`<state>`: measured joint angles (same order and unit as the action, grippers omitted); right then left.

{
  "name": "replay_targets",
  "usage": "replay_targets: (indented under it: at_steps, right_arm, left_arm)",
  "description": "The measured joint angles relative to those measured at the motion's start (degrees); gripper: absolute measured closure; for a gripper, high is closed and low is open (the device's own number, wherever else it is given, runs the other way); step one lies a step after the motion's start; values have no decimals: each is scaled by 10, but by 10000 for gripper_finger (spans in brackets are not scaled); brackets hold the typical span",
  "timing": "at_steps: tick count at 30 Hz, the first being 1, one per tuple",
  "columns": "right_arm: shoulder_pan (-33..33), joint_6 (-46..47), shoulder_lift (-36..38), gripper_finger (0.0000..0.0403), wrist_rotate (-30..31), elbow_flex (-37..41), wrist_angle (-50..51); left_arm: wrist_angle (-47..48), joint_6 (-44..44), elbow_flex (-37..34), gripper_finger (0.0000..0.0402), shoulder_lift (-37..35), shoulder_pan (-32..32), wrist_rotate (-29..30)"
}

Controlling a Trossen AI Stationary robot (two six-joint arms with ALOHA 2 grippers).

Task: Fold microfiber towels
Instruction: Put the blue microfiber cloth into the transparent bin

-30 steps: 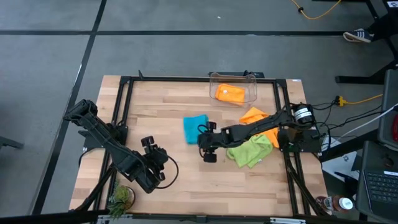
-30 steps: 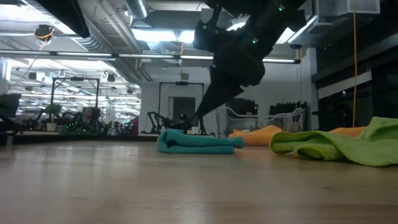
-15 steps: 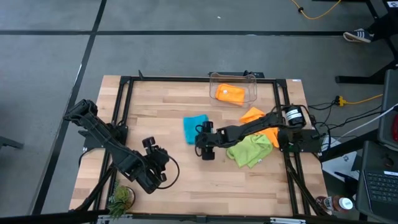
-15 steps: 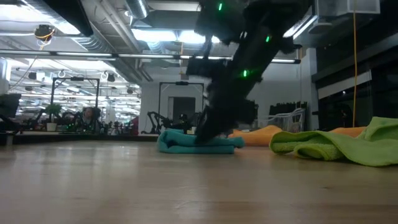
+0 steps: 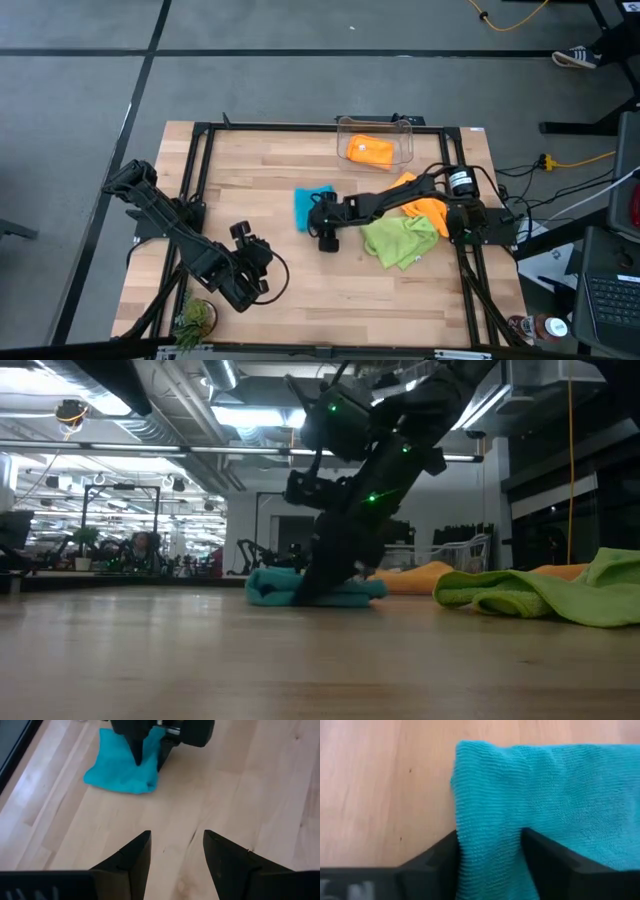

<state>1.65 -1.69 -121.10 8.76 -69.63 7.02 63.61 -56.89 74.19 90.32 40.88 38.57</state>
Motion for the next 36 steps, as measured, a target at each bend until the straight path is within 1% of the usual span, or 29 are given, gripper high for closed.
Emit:
replay_targets:
  at_steps: [2, 4, 6, 7, 10, 13, 16, 20, 23, 26, 29, 33, 36]
  right_arm:
    - [-5, 0, 0, 244, -24, 1, -9]
    - [-5, 21, 0, 298, -24, 2, -13]
    - [-5, 49, -1, 361, -18, 2, -15]
    - [-4, 59, -1, 380, -18, 2, -15]
    - [3, 68, 4, 390, -12, 2, -15]
    - [13, 46, 27, 392, -3, -3, 15]
    - [18, 29, 71, 392, -7, -4, 61]
    - [23, 3, 163, 392, 0, -17, 100]
    - [23, -16, 222, 392, 36, -15, 160]
    - [19, -30, 294, 392, 94, -17, 197]
    - [8, -37, 349, 392, 146, -17, 241]
    - [-20, -56, 414, 392, 198, -17, 269]
    - [-55, -75, 441, 392, 225, -18, 291]
  left_arm:
    - [-4, 0, 0, 229, 0, 0, 0]
    - [-4, 0, 0, 229, 0, 0, 0]
    - [-5, 0, 0, 229, 0, 0, 0]
    - [-5, 0, 0, 229, 0, 0, 0]
    - [-5, 0, 0, 229, 0, 0, 0]
    - [-5, 0, 0, 229, 0, 0, 0]
    - [-5, 0, 0, 229, 0, 0, 0]
    - [-5, 0, 0, 229, 0, 0, -1]
    - [-6, 0, 0, 229, 0, 0, -1]
    - [-6, 0, 0, 229, 0, 0, -1]
    - [-6, 0, 0, 229, 0, 0, -1]
    - [-6, 0, 0, 229, 0, 0, -1]
    - [-6, 0, 0, 229, 0, 0, 0]
